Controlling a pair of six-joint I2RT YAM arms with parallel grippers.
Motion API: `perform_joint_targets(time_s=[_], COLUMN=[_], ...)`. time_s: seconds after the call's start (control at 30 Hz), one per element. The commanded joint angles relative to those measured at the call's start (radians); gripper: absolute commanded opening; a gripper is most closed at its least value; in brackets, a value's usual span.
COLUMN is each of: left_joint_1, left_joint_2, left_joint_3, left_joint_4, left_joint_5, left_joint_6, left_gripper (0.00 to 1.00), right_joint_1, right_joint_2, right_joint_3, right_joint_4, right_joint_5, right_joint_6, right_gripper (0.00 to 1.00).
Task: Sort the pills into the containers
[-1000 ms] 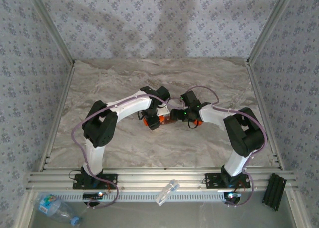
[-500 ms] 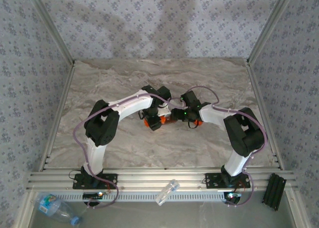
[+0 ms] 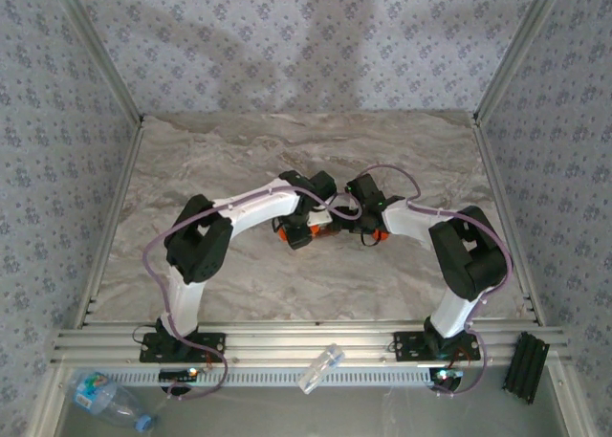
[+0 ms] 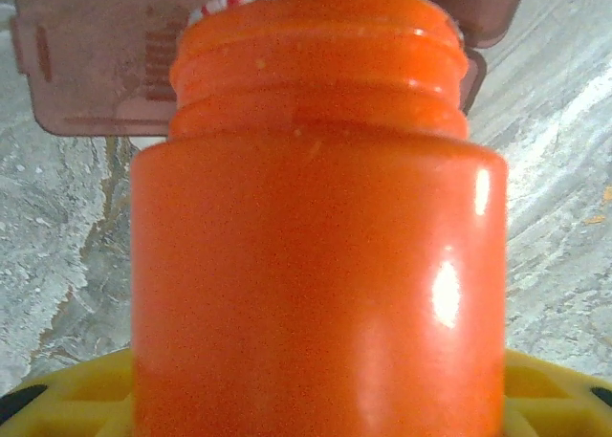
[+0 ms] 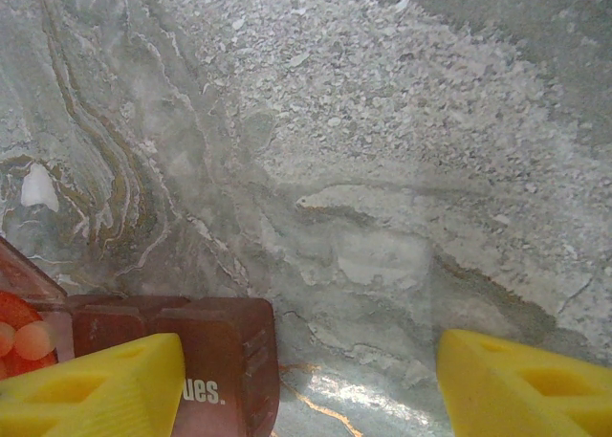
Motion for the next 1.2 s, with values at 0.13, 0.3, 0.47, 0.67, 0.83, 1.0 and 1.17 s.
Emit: perform_joint_targets(time_s=[0.13, 0.3, 0.47, 0.67, 0.83, 1.0, 1.17], left_joint_1=[-0.027, -0.040, -0.041, -0.036, -0.019, 0.006, 0.042], left_joint_2=[-0.044, -0.062, -0.086, -0.080, -0.116, -0.175, -0.242], left_joint_3=[-0.039, -0.072, -0.097, -0.102, -0.162, -0.228, -0.306], left_joint_4=[0.041, 0.071, 0.107, 0.109, 0.163, 0.229, 0.314], left_joint_5=[-0.063, -0.116, -0.131, -0.100, -0.053, 0.008, 0.085], left_joint_6=[0.060, 0.083, 0.091, 0.084, 0.064, 0.035, 0.004], left_gripper=[0.00, 0.00, 0.00, 0.00, 0.00, 0.00, 0.00], right_joint_1=[0.024, 0.024, 0.023, 0.024, 0.023, 0.022, 0.021], right_joint_2=[0.044, 0.047, 0.049, 0.054, 0.050, 0.048, 0.051], right_joint_3=[-0.002, 0.002, 0.002, 0.004, 0.002, 0.001, 0.004], right_joint_4=[-0.005, -0.005, -0.004, -0.005, -0.007, -0.008, -0.007], right_joint_5=[-0.042, -0.043, -0.043, -0.046, -0.043, -0.041, -0.041], right_joint_6=[0.023, 0.023, 0.023, 0.024, 0.023, 0.022, 0.025], right_gripper=[0.72, 0.72, 0.72, 0.72, 0.72, 0.72, 0.71])
